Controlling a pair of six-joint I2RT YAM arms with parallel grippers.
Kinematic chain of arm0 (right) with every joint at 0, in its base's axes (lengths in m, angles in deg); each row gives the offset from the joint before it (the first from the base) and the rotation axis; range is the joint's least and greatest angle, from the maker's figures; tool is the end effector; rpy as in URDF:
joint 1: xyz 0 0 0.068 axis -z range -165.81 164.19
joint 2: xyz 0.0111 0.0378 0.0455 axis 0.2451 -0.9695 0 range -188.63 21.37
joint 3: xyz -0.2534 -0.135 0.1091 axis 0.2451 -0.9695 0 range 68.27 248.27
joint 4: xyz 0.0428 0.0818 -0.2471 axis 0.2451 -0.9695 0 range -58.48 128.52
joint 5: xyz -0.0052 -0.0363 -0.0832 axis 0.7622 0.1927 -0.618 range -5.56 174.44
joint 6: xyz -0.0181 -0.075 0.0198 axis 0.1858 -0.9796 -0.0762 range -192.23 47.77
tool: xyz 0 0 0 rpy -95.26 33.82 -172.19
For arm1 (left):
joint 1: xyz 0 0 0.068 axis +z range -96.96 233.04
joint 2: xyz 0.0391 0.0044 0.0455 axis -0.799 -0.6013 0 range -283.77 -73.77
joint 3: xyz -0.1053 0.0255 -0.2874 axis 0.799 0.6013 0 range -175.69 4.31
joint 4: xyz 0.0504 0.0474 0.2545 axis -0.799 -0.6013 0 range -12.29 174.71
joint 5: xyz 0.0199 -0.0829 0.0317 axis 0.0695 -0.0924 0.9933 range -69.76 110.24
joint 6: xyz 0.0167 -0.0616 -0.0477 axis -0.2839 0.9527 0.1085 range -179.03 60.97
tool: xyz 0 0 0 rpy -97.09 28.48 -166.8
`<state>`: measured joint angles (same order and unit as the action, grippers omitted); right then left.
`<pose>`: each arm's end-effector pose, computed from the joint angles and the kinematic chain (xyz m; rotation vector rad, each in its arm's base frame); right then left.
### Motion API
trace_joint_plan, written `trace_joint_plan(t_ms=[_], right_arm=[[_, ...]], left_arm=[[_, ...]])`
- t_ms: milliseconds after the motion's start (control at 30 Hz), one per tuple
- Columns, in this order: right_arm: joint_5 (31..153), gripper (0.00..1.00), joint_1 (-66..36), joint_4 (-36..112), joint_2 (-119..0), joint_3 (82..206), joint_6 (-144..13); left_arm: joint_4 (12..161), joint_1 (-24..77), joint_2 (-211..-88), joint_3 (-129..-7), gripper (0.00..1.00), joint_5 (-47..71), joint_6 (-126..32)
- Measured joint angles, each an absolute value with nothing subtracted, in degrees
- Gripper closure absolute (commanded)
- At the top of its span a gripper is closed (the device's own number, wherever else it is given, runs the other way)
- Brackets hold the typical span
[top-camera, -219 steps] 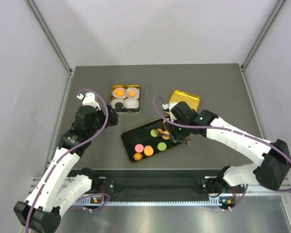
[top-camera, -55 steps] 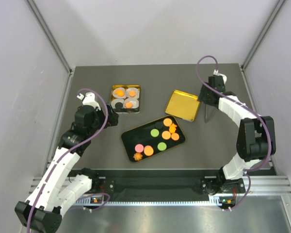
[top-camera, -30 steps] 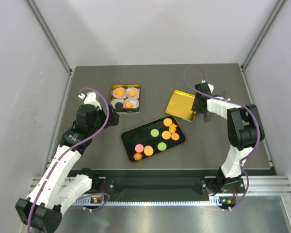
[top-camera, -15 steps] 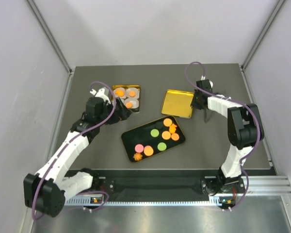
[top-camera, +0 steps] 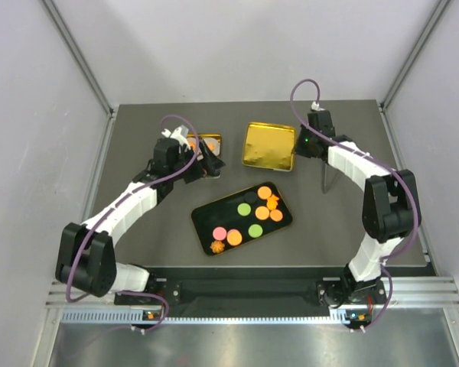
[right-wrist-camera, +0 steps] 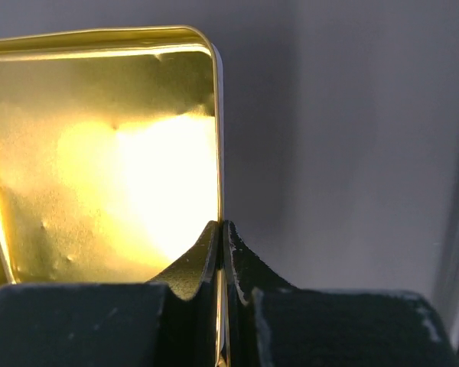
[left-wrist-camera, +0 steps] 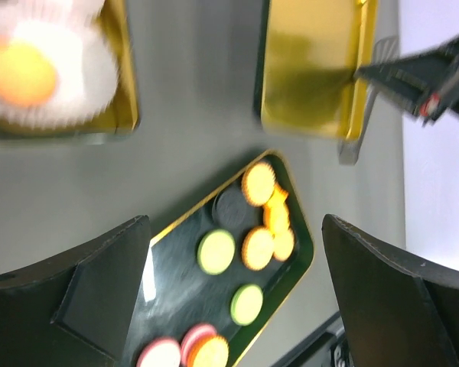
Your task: Pack the cookies
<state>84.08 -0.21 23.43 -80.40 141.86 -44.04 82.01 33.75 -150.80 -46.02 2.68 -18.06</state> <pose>0.4179 0.1069 0.2448 0.2860 2.3374 0.3625 0.2974 -0.1260 0.2791 -0.2182 2.1926 -0.9367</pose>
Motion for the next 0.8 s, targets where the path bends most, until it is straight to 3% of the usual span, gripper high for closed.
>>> trace_joint_plan(t_ms=[367,433,467,567,600,667,700,733,767,800], right_arm=[[92.3,1.00,-11.2,23.1,-72.4,141.8,-42.1],[93.2,1.00,-12.4,23.1,-72.4,141.8,-42.0],[93.5,1.00,-13.1,22.9,-72.4,141.8,-41.9],[94.2,1.00,-14.6,22.8,-72.4,141.8,-41.9],[94.3,1.00,-15.0,22.8,-72.4,141.8,-41.9],[94.4,1.00,-15.5,22.7,-72.4,141.8,-41.9],[94.5,0.97,-15.6,22.7,-72.4,141.8,-41.9],[94.5,0.92,-15.7,22.7,-72.4,141.8,-42.0],[94.4,0.87,-15.8,22.5,-72.4,141.8,-42.2],[94.1,0.74,-15.8,22.3,-72.4,141.8,-42.5]], left_arm=[[84.7,34.1,-153.4,-51.7,0.01,2.4,-18.9],[84.7,34.3,-153.4,-51.8,0.05,2.3,-18.9],[84.7,34.3,-153.4,-51.8,0.10,2.3,-18.8],[84.7,34.4,-153.4,-51.9,0.36,2.2,-18.6],[84.7,34.4,-153.4,-51.9,0.53,2.1,-18.4],[84.7,34.4,-153.4,-51.9,0.68,1.9,-18.3],[84.7,34.4,-153.4,-51.9,0.77,1.7,-18.3],[84.7,34.5,-153.4,-51.9,0.96,1.6,-18.2],[84.8,34.6,-153.4,-51.9,1.00,1.2,-17.6],[85.2,34.7,-153.4,-52.1,1.00,0.7,-17.6]])
